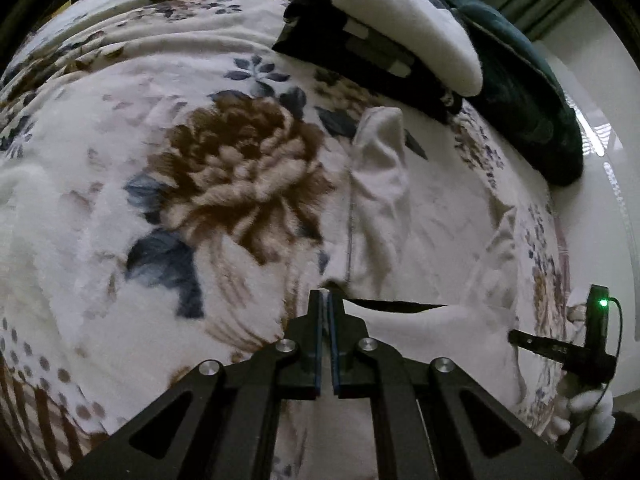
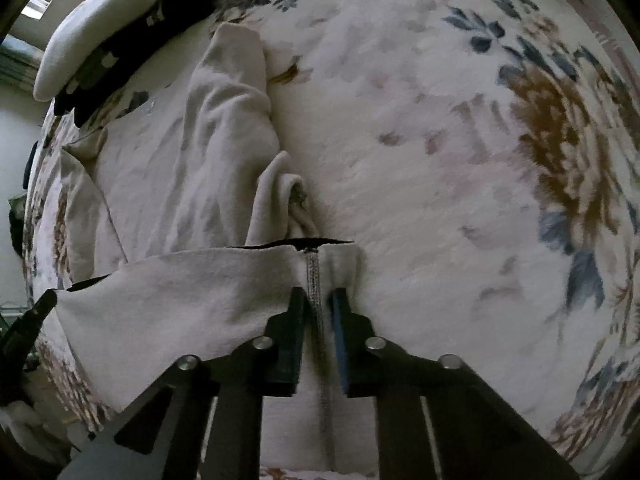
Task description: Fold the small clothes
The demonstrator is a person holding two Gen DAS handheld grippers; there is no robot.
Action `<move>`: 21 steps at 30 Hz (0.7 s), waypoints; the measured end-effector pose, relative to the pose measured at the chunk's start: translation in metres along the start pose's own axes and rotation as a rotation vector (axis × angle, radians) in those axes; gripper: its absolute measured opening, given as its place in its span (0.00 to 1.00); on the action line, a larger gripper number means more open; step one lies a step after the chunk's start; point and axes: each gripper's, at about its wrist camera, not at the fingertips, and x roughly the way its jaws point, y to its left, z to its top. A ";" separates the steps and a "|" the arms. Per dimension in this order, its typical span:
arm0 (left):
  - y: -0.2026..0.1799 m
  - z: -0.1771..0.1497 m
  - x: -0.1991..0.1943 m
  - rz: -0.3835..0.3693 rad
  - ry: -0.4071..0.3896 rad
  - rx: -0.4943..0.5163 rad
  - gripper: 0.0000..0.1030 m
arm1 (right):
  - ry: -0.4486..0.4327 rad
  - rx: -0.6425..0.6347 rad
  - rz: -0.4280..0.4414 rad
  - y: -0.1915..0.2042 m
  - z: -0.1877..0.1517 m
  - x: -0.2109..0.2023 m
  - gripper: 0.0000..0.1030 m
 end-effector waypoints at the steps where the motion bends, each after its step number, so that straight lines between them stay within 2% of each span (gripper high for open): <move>1: 0.000 0.001 0.002 0.010 0.000 -0.001 0.01 | -0.003 0.000 0.001 -0.001 0.001 -0.001 0.11; 4: 0.005 0.003 0.007 0.022 -0.003 -0.026 0.01 | -0.024 0.015 0.003 -0.002 0.000 -0.007 0.09; 7: 0.014 0.006 -0.001 -0.002 -0.025 -0.090 0.03 | -0.005 0.007 0.018 -0.002 0.000 -0.012 0.09; 8: 0.021 0.007 -0.001 -0.057 -0.010 -0.141 0.03 | 0.003 0.002 0.015 -0.002 0.001 -0.013 0.12; 10: 0.033 0.004 0.000 -0.120 0.021 -0.216 0.08 | 0.012 0.016 0.066 -0.005 0.004 -0.016 0.22; 11: 0.035 0.002 0.000 -0.145 0.031 -0.238 0.16 | 0.009 0.025 0.088 -0.007 0.005 -0.017 0.37; 12: 0.036 0.000 0.001 -0.168 0.040 -0.253 0.20 | 0.001 0.038 0.095 -0.010 0.006 -0.019 0.52; 14: 0.030 -0.004 0.004 -0.186 0.058 -0.235 0.35 | 0.002 0.061 0.107 -0.014 0.009 -0.016 0.53; 17: 0.013 -0.005 0.020 -0.158 0.118 -0.163 0.35 | 0.040 0.087 0.128 -0.019 0.016 -0.002 0.53; 18: 0.007 -0.006 0.024 -0.134 0.115 -0.129 0.34 | 0.041 0.094 0.137 -0.019 0.017 0.000 0.46; 19: 0.001 -0.005 0.025 -0.104 0.102 -0.100 0.18 | 0.022 0.098 0.137 -0.019 0.016 -0.001 0.34; 20: -0.006 -0.004 0.024 -0.075 0.077 -0.061 0.01 | 0.000 0.088 0.124 -0.017 0.016 -0.004 0.11; 21: -0.010 -0.002 0.021 -0.070 0.056 -0.040 0.01 | -0.012 0.079 0.115 -0.015 0.016 -0.006 0.10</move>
